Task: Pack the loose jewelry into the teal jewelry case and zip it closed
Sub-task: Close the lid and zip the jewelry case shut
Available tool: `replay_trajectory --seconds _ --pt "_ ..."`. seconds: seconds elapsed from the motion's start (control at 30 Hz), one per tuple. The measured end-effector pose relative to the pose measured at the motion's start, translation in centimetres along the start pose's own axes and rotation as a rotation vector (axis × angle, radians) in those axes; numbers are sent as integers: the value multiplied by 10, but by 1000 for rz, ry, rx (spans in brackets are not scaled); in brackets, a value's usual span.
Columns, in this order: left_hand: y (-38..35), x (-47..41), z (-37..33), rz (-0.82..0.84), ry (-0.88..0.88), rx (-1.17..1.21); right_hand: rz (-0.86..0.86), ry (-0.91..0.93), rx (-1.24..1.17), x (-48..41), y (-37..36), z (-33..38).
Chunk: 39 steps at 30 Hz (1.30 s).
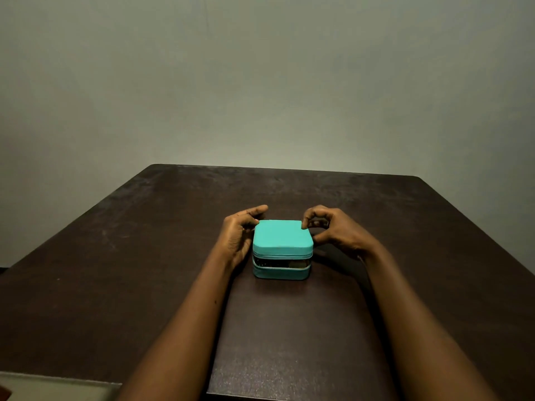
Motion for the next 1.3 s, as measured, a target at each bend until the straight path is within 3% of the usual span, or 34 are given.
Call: replay_trajectory --seconds 0.17,0.37,0.53,0.57,0.67,0.73,0.93,1.1,1.3 --pt "-3 9 1 19 -84 -299 11 27 69 1 2 3" --pt "-8 10 2 45 -115 -367 -11 -14 -54 3 2 4" --pt "3 -4 -7 74 -453 -928 -83 -92 -236 1 -5 -6" --pt "6 -6 -6 102 -434 -890 -65 -112 -268 2 -8 -6" --pt "11 -5 1 161 -157 -525 39 -125 -238 4 -16 -4" --pt "9 -5 -1 196 -161 -510 126 -134 -158 5 -21 -3" --pt "11 -26 5 327 -405 -996 177 -64 11 3 -24 -1" --pt "8 -25 -2 256 -482 -1140 170 -34 109 2 -22 1" --pt "-2 -21 -4 304 -581 -1355 172 -12 149 3 -21 3"
Point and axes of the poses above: each hand's wrist, its own x-axis away from the middle knuckle, its own y-axis out of the back of the hand, z = x × y, the point moved 6 cm from there along -x, towards the middle knuckle, and after that the axes turned 15 degrees about -z, right-handed, at the moved point
